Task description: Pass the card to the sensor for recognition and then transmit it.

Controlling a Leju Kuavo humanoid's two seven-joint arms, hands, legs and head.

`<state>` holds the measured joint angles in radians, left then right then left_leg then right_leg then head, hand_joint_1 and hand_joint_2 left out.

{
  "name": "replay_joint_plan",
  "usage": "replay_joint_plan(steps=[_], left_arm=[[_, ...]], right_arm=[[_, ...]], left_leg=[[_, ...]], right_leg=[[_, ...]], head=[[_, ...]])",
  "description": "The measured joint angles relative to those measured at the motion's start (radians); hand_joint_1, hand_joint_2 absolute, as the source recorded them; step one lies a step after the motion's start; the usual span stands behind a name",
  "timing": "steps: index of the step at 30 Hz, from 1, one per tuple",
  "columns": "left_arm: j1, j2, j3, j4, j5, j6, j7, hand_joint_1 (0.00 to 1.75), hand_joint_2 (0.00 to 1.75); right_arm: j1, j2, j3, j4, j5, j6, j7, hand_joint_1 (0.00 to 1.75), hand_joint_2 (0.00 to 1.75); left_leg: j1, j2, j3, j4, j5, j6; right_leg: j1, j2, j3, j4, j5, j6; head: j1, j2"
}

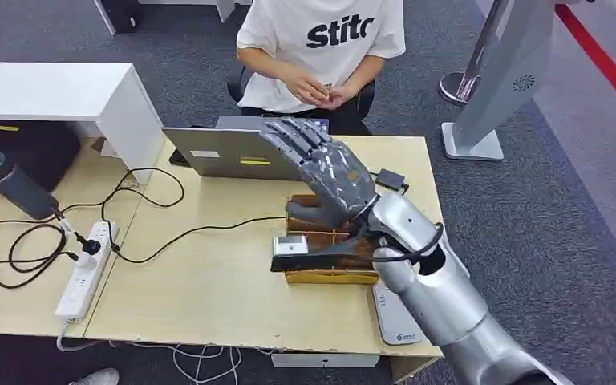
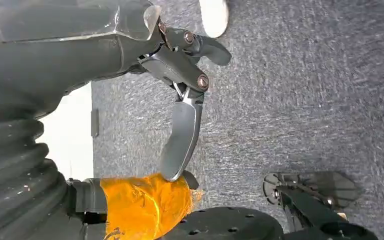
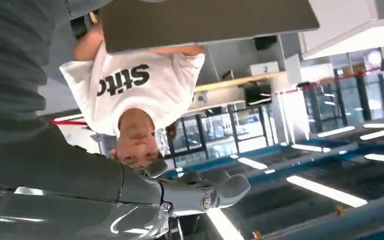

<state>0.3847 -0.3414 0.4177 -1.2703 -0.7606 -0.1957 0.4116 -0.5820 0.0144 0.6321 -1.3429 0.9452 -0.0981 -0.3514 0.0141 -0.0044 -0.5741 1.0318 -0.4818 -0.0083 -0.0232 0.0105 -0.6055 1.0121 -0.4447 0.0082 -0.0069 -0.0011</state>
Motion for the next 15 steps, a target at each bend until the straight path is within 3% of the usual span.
replay_joint_plan(steps=[5,9,15], left_arm=[[0.031,0.000,-0.035,-0.031,0.050,0.042,0.030,0.00,1.75],[0.061,0.000,-0.067,-0.063,0.088,0.079,0.054,0.00,1.75],[0.091,0.000,-0.099,-0.104,0.113,0.101,0.070,0.00,1.75]], right_arm=[[0.222,-0.057,-0.060,-0.083,-0.132,-0.061,-0.142,0.00,1.75],[0.376,-0.078,-0.180,-0.107,-0.256,-0.004,-0.236,0.00,1.75],[0.507,-0.080,-0.324,-0.119,-0.250,0.028,-0.255,0.00,1.75]], left_leg=[[0.000,0.000,0.000,0.000,-0.003,0.001],[0.000,0.000,-0.001,0.000,-0.005,0.002],[0.000,0.000,-0.001,0.000,-0.005,0.002]], right_leg=[[0.000,-0.001,0.001,0.000,-0.002,0.001],[0.000,-0.001,0.001,-0.001,-0.002,0.002],[0.000,0.000,0.001,-0.001,-0.003,0.002]], head=[[0.000,0.000],[0.000,0.000],[0.000,0.000]])
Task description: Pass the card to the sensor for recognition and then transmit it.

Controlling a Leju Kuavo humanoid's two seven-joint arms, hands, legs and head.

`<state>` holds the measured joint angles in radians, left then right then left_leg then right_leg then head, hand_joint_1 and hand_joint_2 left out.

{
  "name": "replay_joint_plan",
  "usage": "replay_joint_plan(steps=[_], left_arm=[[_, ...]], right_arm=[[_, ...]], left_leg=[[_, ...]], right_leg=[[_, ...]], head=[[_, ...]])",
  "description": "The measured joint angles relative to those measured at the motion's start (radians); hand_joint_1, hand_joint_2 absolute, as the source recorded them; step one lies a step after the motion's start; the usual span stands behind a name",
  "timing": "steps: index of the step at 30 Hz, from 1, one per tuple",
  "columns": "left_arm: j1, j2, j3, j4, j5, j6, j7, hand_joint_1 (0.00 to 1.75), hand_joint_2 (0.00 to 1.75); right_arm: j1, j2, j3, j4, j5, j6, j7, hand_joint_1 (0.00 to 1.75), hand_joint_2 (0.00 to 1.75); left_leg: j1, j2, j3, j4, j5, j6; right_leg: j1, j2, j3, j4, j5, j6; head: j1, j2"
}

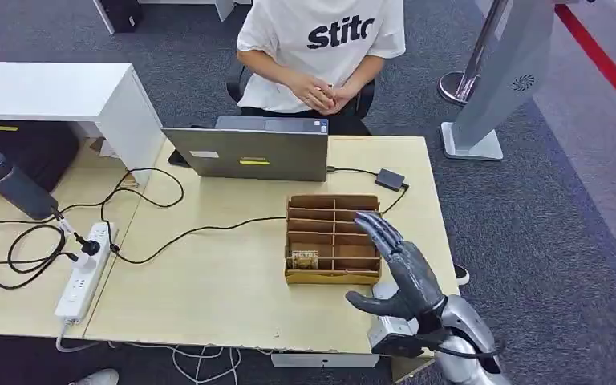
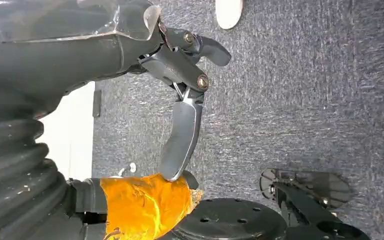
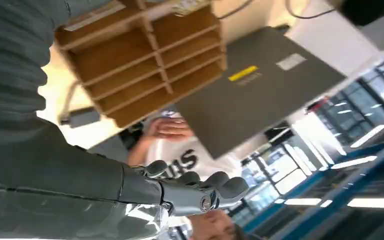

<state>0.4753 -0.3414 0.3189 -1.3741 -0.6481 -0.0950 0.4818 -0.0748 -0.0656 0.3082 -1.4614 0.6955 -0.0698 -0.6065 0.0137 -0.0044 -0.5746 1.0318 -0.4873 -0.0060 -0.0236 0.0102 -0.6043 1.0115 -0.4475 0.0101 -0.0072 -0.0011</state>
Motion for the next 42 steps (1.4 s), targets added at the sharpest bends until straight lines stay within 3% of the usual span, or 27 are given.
replay_joint_plan(steps=[5,9,13,31,33,36,38,42], left_arm=[[0.010,0.000,-0.019,-0.019,0.005,0.010,0.003,0.00,1.75],[0.016,0.000,-0.036,-0.031,0.008,0.017,0.015,0.00,1.75],[0.018,0.000,-0.047,-0.039,0.011,0.021,0.019,0.00,1.75],[0.023,0.000,-0.052,-0.044,0.007,0.024,0.018,0.00,1.75],[-0.018,0.002,-0.019,0.005,-0.045,0.018,-0.022,0.00,1.75],[-0.109,0.001,0.093,0.109,-0.141,0.003,-0.122,0.00,1.75],[-0.137,0.000,0.154,0.159,-0.158,-0.001,-0.138,0.00,1.75],[-0.148,0.002,0.200,0.209,-0.158,-0.001,-0.145,0.00,1.75]], right_arm=[[0.029,0.002,-0.036,0.014,0.081,-0.034,0.054,0.00,1.75],[0.023,0.022,-0.034,0.048,0.303,-0.163,0.182,0.00,1.75],[0.001,0.046,-0.025,0.092,0.407,-0.211,0.250,0.00,1.75],[-0.024,0.085,0.017,0.169,0.469,-0.232,0.282,0.00,1.75],[-0.025,0.085,0.022,0.174,0.479,-0.233,0.296,0.00,1.75],[-0.028,0.085,0.026,0.178,0.490,-0.241,0.311,0.00,1.75],[-0.028,0.085,0.028,0.179,0.496,-0.246,0.312,0.00,1.75],[-0.028,0.085,0.032,0.184,0.496,-0.247,0.316,0.00,1.75]], left_leg=[[0.000,0.000,0.000,0.000,0.000,0.000],[0.000,0.000,0.000,0.000,0.001,0.000],[0.000,0.000,0.000,0.000,0.001,-0.001],[0.000,0.000,0.000,0.000,0.001,-0.001],[0.000,-0.002,0.000,0.000,0.001,0.000],[0.000,-0.002,0.000,0.000,0.002,-0.001],[0.000,-0.001,0.001,0.000,0.002,-0.002],[0.000,0.000,0.001,0.000,0.002,-0.002]], right_leg=[[0.000,0.000,0.000,0.000,0.000,0.000],[0.000,0.000,0.001,0.000,0.000,0.000],[0.000,0.000,0.001,0.000,0.000,0.000],[0.000,0.000,0.001,0.000,0.000,0.000],[0.000,-0.002,0.001,0.000,0.000,0.000],[0.000,-0.002,0.001,0.001,0.000,0.000],[0.000,-0.001,0.001,0.001,0.000,-0.001],[0.000,0.000,0.001,0.000,0.000,0.000]], head=[[0.000,0.000],[0.000,0.000],[0.000,0.000],[0.000,0.000],[0.000,0.000],[0.000,0.000],[0.000,0.000],[0.000,0.000]])
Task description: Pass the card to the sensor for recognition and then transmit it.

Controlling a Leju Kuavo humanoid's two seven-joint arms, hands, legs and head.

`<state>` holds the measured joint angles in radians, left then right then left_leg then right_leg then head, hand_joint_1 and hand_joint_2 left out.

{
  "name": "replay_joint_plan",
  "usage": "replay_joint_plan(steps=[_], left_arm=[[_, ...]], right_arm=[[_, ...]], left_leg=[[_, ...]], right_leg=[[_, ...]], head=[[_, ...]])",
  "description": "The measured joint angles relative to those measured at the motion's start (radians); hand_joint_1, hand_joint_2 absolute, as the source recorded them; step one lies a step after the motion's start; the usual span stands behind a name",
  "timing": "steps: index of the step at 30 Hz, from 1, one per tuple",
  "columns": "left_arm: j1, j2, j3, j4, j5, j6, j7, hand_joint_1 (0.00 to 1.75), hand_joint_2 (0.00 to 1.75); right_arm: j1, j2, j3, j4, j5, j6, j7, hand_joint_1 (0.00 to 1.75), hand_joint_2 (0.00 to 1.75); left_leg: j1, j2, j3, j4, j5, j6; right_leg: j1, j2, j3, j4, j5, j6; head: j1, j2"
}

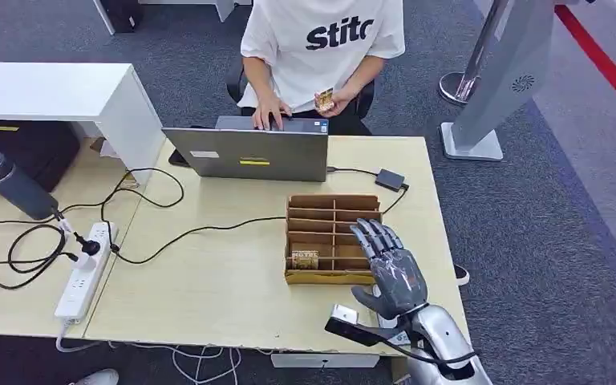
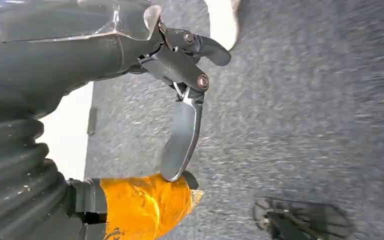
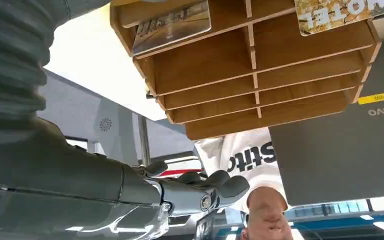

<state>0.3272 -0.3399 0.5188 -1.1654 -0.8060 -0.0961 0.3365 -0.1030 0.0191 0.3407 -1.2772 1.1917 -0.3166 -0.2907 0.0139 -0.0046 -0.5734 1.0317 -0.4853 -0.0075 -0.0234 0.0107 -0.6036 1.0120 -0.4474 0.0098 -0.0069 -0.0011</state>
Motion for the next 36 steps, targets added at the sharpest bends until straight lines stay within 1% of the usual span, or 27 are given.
replay_joint_plan(steps=[3,7,13,22,33,34,35,36], left_arm=[[-0.001,0.000,0.006,0.012,0.012,0.002,0.007,0.00,1.75],[-0.001,0.000,0.007,0.017,0.016,0.007,0.010,0.00,1.75],[-0.001,0.001,0.008,0.022,0.016,0.011,0.010,0.00,1.75],[-0.003,0.001,0.008,0.030,0.018,0.013,0.014,0.00,1.75],[-0.004,0.001,0.008,0.032,0.018,0.016,0.016,0.00,1.75],[-0.004,0.001,0.009,0.033,0.018,0.016,0.017,0.00,1.75],[-0.004,0.001,0.009,0.035,0.018,0.016,0.016,0.00,1.75],[-0.005,0.002,0.009,0.036,0.018,0.016,0.017,0.00,1.75]], right_arm=[[0.000,0.000,0.000,0.006,0.011,0.000,0.006,0.00,1.75],[0.000,0.000,0.000,0.018,0.057,-0.015,0.037,0.00,1.75],[0.000,0.000,0.000,0.030,0.064,-0.019,0.037,0.00,1.75],[0.000,0.000,0.000,0.053,0.108,-0.030,0.057,0.00,1.75],[0.000,0.000,-0.002,0.057,0.119,-0.030,0.066,0.00,1.75],[0.000,0.000,-0.003,0.057,0.121,-0.030,0.067,1.06,1.75],[0.000,0.000,-0.003,0.057,0.122,-0.030,0.067,1.55,1.75],[0.000,0.001,-0.003,0.057,0.127,-0.029,0.068,1.69,1.75]], left_leg=[[0.000,0.000,0.000,0.000,0.000,0.000],[0.000,0.000,-0.001,0.000,-0.001,0.001],[0.000,0.000,0.000,0.000,-0.001,0.001],[0.000,0.000,0.000,0.000,-0.001,0.001],[0.000,0.000,0.000,0.000,-0.001,0.001],[0.000,0.000,0.000,0.000,-0.001,0.001],[0.000,0.000,0.000,0.000,-0.001,0.001],[0.000,0.000,0.000,0.000,-0.001,0.001]], right_leg=[[0.000,0.000,0.000,0.000,0.000,0.000],[0.000,0.000,0.000,0.000,0.000,0.000],[0.000,0.000,0.000,0.000,0.000,0.000],[0.000,0.000,0.000,0.000,0.000,0.000],[0.000,0.000,0.000,0.000,0.000,0.000],[0.000,0.000,0.000,0.000,0.000,0.000],[0.000,0.000,0.000,0.000,0.000,0.000],[0.000,0.000,0.000,0.000,0.000,0.000]], head=[[0.000,0.000],[0.000,0.000],[0.000,0.000],[0.000,0.000],[0.000,0.000],[0.000,0.000],[0.000,0.000],[0.000,0.000]])
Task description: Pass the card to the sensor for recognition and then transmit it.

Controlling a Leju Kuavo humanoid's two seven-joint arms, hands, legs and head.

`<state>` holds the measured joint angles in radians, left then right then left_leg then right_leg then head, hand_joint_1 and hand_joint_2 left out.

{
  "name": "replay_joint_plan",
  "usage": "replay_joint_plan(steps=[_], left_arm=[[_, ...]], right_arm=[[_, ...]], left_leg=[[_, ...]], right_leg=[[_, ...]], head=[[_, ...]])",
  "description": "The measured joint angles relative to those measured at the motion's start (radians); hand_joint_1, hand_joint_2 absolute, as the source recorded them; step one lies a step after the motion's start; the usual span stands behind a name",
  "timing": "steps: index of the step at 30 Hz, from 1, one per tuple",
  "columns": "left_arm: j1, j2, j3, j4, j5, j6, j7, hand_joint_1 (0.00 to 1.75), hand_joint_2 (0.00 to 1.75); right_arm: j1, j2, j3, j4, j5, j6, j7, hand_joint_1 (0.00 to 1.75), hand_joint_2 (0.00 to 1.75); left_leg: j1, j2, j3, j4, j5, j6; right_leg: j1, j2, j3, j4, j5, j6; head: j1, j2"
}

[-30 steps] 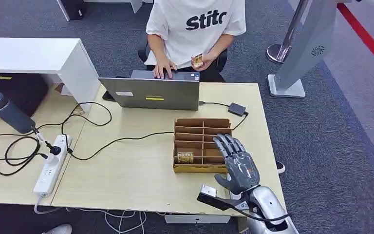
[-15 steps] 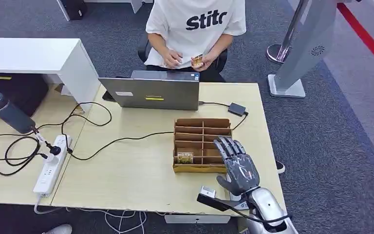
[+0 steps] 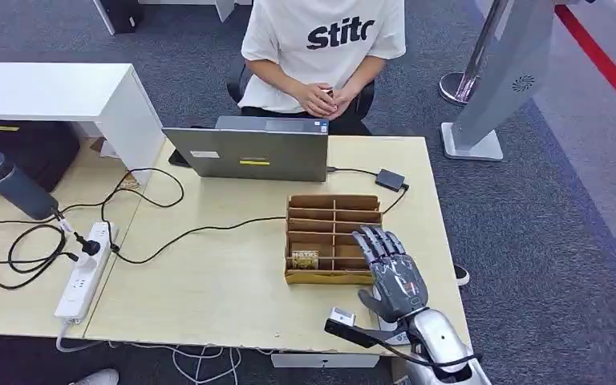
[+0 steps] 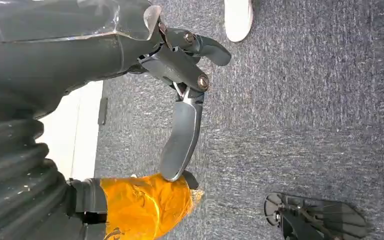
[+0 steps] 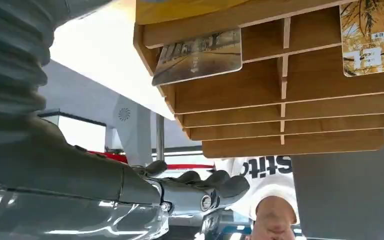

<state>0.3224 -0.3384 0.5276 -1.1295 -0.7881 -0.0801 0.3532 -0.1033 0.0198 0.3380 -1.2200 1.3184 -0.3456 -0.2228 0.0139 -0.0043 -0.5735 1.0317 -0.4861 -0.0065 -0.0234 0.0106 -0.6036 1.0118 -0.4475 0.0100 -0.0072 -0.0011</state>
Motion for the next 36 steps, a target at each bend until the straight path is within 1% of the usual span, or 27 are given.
replay_joint_plan(steps=[1,2,4,6,9,11,12,20,28,32,36], left_arm=[[-0.001,0.000,0.001,0.002,0.000,0.000,0.000,0.00,1.75],[-0.001,0.000,0.002,0.003,0.000,0.000,0.000,0.00,1.75],[-0.001,0.000,0.002,0.004,0.000,0.001,0.000,0.00,1.75],[-0.001,0.000,0.002,0.005,0.001,0.001,0.000,0.00,1.75],[-0.001,0.000,0.002,0.006,0.002,0.001,0.001,0.00,1.75],[-0.001,0.000,0.002,0.006,0.003,0.002,0.002,0.00,1.75],[-0.001,0.000,0.002,0.007,0.004,0.002,0.002,0.00,1.75],[-0.001,0.000,0.002,0.009,0.004,0.002,0.002,0.00,1.75],[-0.001,0.000,0.002,0.010,0.004,0.001,0.002,0.00,1.75],[-0.002,0.000,0.006,0.010,0.004,0.001,0.002,0.00,1.75],[-0.002,0.001,0.007,0.010,0.004,0.001,0.002,0.00,1.75]], right_arm=[[0.000,0.000,0.000,0.000,0.003,0.001,0.004,1.75,1.75],[0.000,0.000,0.000,0.000,0.020,0.000,0.017,1.71,1.75],[-0.001,0.000,0.000,0.004,0.068,-0.003,0.055,1.73,1.75],[-0.002,0.000,0.000,0.010,0.098,-0.011,0.077,1.75,1.75],[-0.011,0.000,-0.002,0.025,0.124,-0.013,0.098,1.75,1.75],[-0.013,0.000,-0.006,0.033,0.129,-0.013,0.102,1.73,1.75],[-0.015,0.000,-0.008,0.037,0.129,-0.013,0.104,1.75,1.75],[-0.032,0.001,-0.011,0.066,0.136,-0.013,0.106,1.75,1.75],[-0.041,0.002,-0.017,0.076,0.119,-0.013,0.082,1.75,1.75],[-0.043,0.002,-0.017,0.053,0.111,-0.013,0.074,1.75,1.75],[-0.043,0.002,-0.018,0.000,0.103,-0.015,0.069,1.75,1.75]], left_leg=[[0.000,0.000,0.000,0.000,0.000,0.000],[0.000,0.000,0.000,0.000,0.000,0.000],[0.000,0.000,0.000,0.000,0.000,0.000],[0.000,0.000,0.000,0.000,0.000,0.000],[0.000,0.000,0.000,0.000,0.000,0.000],[0.000,0.000,0.000,0.000,0.000,0.000],[0.000,0.000,0.000,0.000,0.000,0.000],[0.000,0.000,0.000,0.000,0.000,0.000],[0.000,0.000,0.000,0.000,0.000,0.000],[0.000,0.000,0.000,0.000,0.000,0.000],[0.000,0.000,0.000,0.000,0.000,0.000]], right_leg=[[0.000,0.000,0.000,0.000,0.000,0.000],[0.000,0.000,0.000,0.000,0.000,0.000],[0.000,0.000,0.000,0.000,0.000,0.000],[0.000,0.000,0.000,0.000,0.000,0.000],[0.000,0.000,0.000,0.000,0.000,0.000],[0.000,0.000,0.000,0.000,0.000,0.000],[0.000,0.000,0.000,0.000,0.000,0.000],[0.000,0.000,0.000,0.000,0.000,0.000],[0.000,0.000,0.000,0.000,0.000,0.000],[0.000,0.000,0.000,0.000,0.000,0.000],[0.000,0.000,0.000,0.000,0.000,0.000]], head=[[0.000,0.000],[0.000,0.000],[0.000,0.000],[0.000,0.000],[0.000,0.000],[0.000,0.000],[0.000,0.000],[0.000,0.000],[0.000,0.000],[0.000,0.000],[0.000,0.000]])
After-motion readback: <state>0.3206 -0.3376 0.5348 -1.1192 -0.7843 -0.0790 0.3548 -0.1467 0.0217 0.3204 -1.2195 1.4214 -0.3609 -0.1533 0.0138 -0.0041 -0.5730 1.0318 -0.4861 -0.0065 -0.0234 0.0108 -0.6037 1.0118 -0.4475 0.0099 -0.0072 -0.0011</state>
